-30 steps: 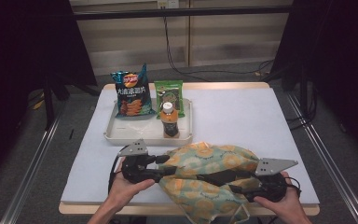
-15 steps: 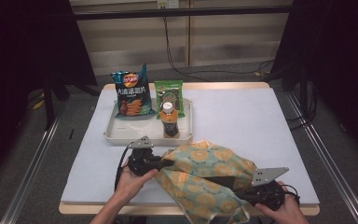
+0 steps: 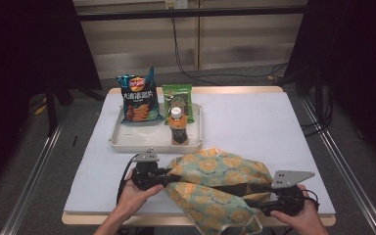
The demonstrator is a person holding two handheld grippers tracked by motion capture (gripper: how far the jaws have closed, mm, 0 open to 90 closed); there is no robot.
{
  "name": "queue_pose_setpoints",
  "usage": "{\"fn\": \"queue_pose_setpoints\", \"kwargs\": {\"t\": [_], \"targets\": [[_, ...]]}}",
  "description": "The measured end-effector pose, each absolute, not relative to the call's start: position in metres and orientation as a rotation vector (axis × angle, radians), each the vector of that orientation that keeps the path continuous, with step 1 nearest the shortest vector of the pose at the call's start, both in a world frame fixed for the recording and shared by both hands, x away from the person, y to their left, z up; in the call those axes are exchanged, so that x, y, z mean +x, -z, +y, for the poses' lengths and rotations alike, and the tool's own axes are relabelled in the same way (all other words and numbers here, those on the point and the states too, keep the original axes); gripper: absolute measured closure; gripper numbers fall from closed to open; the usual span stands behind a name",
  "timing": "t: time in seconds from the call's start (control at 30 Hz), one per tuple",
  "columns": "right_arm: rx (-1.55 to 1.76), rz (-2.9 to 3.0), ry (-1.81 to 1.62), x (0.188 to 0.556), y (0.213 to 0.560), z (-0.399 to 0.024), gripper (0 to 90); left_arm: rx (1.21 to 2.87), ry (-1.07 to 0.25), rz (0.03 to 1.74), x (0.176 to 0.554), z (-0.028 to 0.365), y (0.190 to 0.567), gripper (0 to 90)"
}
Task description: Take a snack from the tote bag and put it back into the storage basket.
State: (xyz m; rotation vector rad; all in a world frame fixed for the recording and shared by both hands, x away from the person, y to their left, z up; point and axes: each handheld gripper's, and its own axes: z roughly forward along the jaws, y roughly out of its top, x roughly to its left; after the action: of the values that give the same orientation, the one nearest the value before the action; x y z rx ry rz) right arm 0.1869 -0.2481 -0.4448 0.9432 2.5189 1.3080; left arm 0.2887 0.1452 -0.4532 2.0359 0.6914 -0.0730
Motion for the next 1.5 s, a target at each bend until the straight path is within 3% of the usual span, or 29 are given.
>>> {"fn": "queue_pose_setpoints", "kwargs": {"t": [0.07, 0.4, 0.77, 1.1, 1.5], "targets": [[0.943, 2.487, -1.317, 0.192, 0.441, -0.248, 39.0, 2.037, 0.071, 0.699, 0.290, 0.144, 0.454, 68.7], [0.913, 2.535, -1.292, 0.221, 0.448, -0.225, 34.1, 2.007, 0.075, 0.686, 0.289, 0.144, 0.452, 59.0], [0.846, 2.596, -1.227, 0.225, 0.463, -0.209, 39.0, 2.000, 0.036, 0.654, 0.281, 0.142, 0.449, 47.0], [0.831, 2.594, -1.243, 0.223, 0.453, -0.212, 42.9, 1.973, 0.024, 0.623, 0.280, 0.145, 0.445, 36.9], [0.846, 2.568, -1.285, 0.220, 0.435, -0.225, 43.1, 1.976, 0.012, 0.639, 0.280, 0.143, 0.446, 34.1]]}}
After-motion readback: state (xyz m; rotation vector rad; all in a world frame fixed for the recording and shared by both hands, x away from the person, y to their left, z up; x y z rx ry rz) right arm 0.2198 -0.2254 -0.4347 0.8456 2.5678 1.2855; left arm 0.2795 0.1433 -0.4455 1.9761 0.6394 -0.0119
